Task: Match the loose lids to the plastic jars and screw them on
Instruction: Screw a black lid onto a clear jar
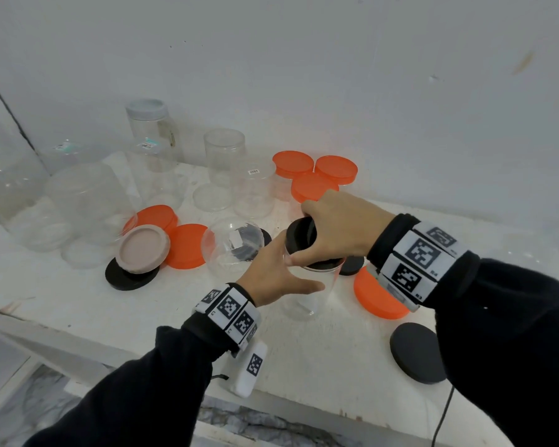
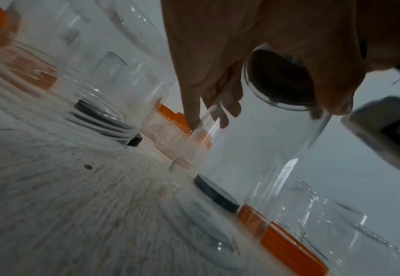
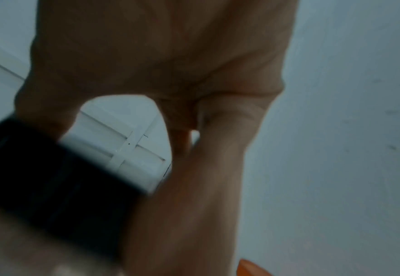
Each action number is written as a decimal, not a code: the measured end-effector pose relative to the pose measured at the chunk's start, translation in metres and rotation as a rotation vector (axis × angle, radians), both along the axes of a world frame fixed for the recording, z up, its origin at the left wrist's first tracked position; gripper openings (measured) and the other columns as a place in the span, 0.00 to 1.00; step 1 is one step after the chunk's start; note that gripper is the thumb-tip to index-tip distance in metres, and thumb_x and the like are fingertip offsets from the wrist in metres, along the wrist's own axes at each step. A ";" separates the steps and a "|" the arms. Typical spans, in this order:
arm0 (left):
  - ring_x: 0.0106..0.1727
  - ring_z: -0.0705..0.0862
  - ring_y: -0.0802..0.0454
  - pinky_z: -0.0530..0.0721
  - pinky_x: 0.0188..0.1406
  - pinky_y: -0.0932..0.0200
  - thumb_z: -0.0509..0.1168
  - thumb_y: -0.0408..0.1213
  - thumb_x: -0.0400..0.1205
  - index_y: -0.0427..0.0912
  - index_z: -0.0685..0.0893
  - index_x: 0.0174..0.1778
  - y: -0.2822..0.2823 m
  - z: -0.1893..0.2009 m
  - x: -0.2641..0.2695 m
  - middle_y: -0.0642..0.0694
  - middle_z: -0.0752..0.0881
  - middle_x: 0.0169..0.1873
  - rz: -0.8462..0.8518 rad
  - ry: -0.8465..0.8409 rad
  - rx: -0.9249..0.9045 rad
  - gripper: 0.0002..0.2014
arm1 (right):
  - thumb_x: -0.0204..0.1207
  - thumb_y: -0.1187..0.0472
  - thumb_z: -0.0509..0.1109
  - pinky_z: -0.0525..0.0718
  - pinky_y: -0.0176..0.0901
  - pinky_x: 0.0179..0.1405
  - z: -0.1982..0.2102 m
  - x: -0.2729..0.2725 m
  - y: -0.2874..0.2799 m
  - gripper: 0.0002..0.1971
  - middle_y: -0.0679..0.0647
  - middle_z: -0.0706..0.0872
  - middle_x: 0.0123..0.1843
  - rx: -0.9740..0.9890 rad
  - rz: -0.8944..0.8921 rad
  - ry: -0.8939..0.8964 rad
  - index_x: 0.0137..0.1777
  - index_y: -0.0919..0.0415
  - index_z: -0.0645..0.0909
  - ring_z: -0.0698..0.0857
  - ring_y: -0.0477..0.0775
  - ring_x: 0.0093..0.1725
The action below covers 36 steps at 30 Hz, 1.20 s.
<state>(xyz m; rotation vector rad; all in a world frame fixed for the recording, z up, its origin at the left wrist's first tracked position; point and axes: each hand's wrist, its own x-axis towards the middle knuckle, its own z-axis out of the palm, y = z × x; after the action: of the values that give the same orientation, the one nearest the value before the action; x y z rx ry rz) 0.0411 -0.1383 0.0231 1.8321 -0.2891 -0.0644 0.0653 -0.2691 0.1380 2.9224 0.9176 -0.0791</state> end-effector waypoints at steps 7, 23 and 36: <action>0.55 0.77 0.74 0.73 0.49 0.82 0.81 0.36 0.64 0.52 0.70 0.63 0.001 0.005 -0.002 0.62 0.80 0.52 0.012 -0.041 0.088 0.35 | 0.62 0.49 0.81 0.81 0.51 0.58 0.022 0.005 -0.002 0.42 0.49 0.70 0.63 -0.152 0.198 0.318 0.75 0.41 0.65 0.74 0.52 0.60; 0.55 0.78 0.75 0.75 0.51 0.77 0.82 0.37 0.61 0.53 0.72 0.63 -0.005 0.006 -0.006 0.60 0.81 0.54 0.023 -0.073 0.029 0.37 | 0.65 0.37 0.75 0.79 0.47 0.58 0.012 0.002 -0.011 0.40 0.50 0.72 0.66 -0.038 0.122 0.280 0.75 0.45 0.65 0.75 0.52 0.63; 0.57 0.78 0.70 0.76 0.54 0.75 0.78 0.43 0.58 0.54 0.71 0.65 -0.010 0.003 -0.010 0.59 0.81 0.56 0.040 -0.073 -0.006 0.39 | 0.62 0.27 0.67 0.72 0.41 0.29 -0.004 -0.009 -0.002 0.33 0.50 0.74 0.32 0.041 -0.038 -0.101 0.41 0.61 0.77 0.77 0.54 0.35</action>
<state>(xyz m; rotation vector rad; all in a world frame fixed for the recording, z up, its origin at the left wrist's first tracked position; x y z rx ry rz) 0.0307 -0.1479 0.0263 1.8365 -0.3028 0.0313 0.0562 -0.2716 0.1340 2.9503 0.8583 0.0854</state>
